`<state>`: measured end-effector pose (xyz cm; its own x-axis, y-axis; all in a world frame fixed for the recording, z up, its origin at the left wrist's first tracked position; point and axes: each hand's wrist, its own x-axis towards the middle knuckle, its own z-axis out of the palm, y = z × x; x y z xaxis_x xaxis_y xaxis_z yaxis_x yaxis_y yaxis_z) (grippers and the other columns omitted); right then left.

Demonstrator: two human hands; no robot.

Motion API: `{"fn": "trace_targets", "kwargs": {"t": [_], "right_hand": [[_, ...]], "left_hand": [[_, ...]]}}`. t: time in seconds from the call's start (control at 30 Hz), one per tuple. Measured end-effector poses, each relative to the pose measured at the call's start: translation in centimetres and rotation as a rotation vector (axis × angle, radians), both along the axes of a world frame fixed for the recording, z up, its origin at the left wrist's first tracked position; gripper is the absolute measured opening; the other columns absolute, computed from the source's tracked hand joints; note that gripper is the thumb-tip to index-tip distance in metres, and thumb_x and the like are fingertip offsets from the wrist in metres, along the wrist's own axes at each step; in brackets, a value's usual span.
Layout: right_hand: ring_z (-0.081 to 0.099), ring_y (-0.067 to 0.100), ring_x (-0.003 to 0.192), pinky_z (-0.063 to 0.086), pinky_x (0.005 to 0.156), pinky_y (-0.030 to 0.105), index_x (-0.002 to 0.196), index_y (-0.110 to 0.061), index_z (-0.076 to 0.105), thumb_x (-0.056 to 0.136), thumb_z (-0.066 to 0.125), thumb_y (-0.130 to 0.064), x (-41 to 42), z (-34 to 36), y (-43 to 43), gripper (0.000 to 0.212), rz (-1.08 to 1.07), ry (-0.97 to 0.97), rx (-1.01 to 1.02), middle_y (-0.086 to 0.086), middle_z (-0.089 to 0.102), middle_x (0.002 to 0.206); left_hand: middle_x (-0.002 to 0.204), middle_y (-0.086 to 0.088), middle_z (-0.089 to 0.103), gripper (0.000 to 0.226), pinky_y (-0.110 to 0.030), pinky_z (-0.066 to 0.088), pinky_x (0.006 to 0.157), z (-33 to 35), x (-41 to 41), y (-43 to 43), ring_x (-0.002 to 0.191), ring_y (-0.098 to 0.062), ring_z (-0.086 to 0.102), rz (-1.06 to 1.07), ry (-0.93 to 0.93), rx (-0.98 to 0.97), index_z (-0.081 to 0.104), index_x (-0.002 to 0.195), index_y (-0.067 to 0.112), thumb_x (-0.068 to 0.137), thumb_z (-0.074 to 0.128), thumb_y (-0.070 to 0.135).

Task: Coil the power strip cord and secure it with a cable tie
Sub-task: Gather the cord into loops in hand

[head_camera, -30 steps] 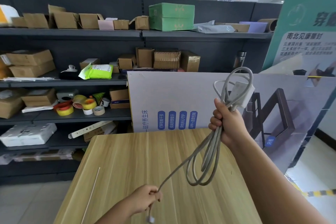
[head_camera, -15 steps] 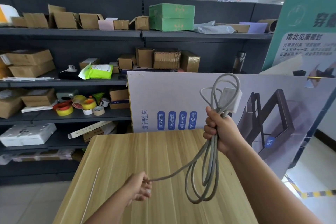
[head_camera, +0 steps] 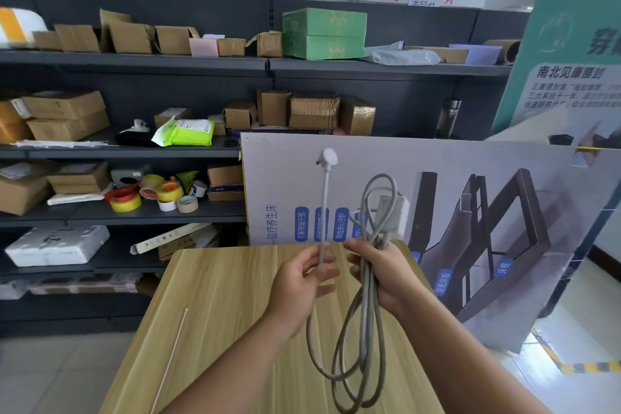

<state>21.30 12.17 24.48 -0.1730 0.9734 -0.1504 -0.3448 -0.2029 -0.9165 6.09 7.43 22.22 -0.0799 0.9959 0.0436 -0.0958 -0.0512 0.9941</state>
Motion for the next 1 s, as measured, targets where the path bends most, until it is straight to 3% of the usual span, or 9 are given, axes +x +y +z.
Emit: {"fn": "trace_targets", "kwargs": {"t": [0.1,0.2,0.3,0.37,0.47,0.57,0.67,0.8,1.0], "right_hand": [[0.067,0.032,0.081,0.058,0.061,0.038,0.107,0.010,0.063,0.082,0.072,-0.018,-1.1,0.1,-0.5,0.038,0.083,0.029,-0.006,0.021,0.067,0.092],[0.069,0.027,0.071,0.059,0.059,0.036,0.110,0.016,0.060,0.092,0.063,-0.014,-1.9,0.3,-1.2,0.035,0.066,0.063,0.019,0.019,0.069,0.083],[0.067,0.027,0.066,0.059,0.060,0.036,0.105,0.019,0.059,0.091,0.063,-0.008,-2.2,-0.1,-1.5,0.030,0.023,0.131,0.030,0.020,0.066,0.078],[0.066,0.028,0.068,0.058,0.063,0.040,0.100,0.012,0.062,0.090,0.064,-0.008,-2.1,-0.4,-1.5,0.022,-0.004,0.147,0.016,0.019,0.065,0.079],[0.061,0.025,0.063,0.055,0.062,0.038,0.084,-0.002,0.059,0.090,0.067,-0.015,-1.8,-0.8,-1.2,0.016,-0.043,0.134,0.028,0.012,0.058,0.067],[0.051,0.024,0.051,0.049,0.051,0.034,0.074,-0.009,0.052,0.087,0.071,-0.025,-1.8,-1.2,-0.9,0.028,-0.109,0.104,-0.011,0.007,0.047,0.055],[0.045,0.017,0.044,0.045,0.046,0.030,0.078,-0.011,0.052,0.087,0.071,-0.025,-2.3,-1.5,-0.9,0.025,-0.141,0.083,-0.025,0.002,0.044,0.052],[0.043,0.013,0.042,0.046,0.048,0.029,0.090,-0.012,0.055,0.091,0.066,-0.024,-3.0,-2.3,-0.7,0.016,-0.120,0.091,-0.012,-0.001,0.042,0.053],[0.041,0.013,0.043,0.043,0.046,0.028,0.082,-0.015,0.047,0.094,0.060,-0.027,-4.4,-4.8,0.4,0.022,-0.066,-0.008,0.006,-0.001,0.038,0.053]], "left_hand": [[0.094,0.004,0.075,0.033,-0.035,0.061,0.080,0.4,1.7,-0.1,0.092,-0.019,0.073,-0.027,0.160,0.076,0.068,0.121,0.020,0.093,0.059,0.005],[0.098,0.005,0.075,0.031,-0.026,0.057,0.086,0.5,2.4,-0.3,0.092,-0.006,0.071,0.050,0.331,0.167,0.071,0.109,0.028,0.091,0.060,0.006],[0.080,0.008,0.074,0.027,-0.014,0.052,0.072,0.1,2.3,-0.8,0.077,0.000,0.069,0.092,0.424,0.180,0.063,0.091,0.041,0.088,0.065,0.014],[0.075,0.002,0.074,0.019,-0.018,0.052,0.065,-0.4,2.2,-1.4,0.070,-0.005,0.070,0.111,0.367,0.125,0.057,0.088,0.033,0.088,0.066,0.017],[0.088,0.001,0.078,0.011,-0.022,0.054,0.067,-1.1,1.7,-2.1,0.077,-0.014,0.074,-0.002,0.210,0.085,0.051,0.093,0.019,0.094,0.058,0.011],[0.097,-0.003,0.078,0.008,-0.028,0.054,0.081,-2.2,1.1,-2.4,0.093,-0.021,0.072,-0.123,0.132,0.048,0.051,0.091,0.016,0.093,0.059,0.015],[0.101,-0.002,0.076,0.007,-0.031,0.052,0.094,-4.4,-0.3,-2.2,0.104,-0.016,0.069,-0.096,0.128,0.003,0.058,0.088,0.016,0.089,0.063,0.020],[0.089,0.004,0.073,0.006,-0.033,0.053,0.083,-8.8,-5.7,-1.6,0.089,-0.011,0.068,0.087,0.351,-0.178,0.066,0.084,0.022,0.086,0.061,0.019],[0.067,-0.006,0.067,0.014,-0.032,0.046,0.063,-18.0,-17.8,-2.4,0.068,-0.025,0.063,0.286,0.520,-0.534,0.064,0.079,0.016,0.087,0.057,0.007]]}}
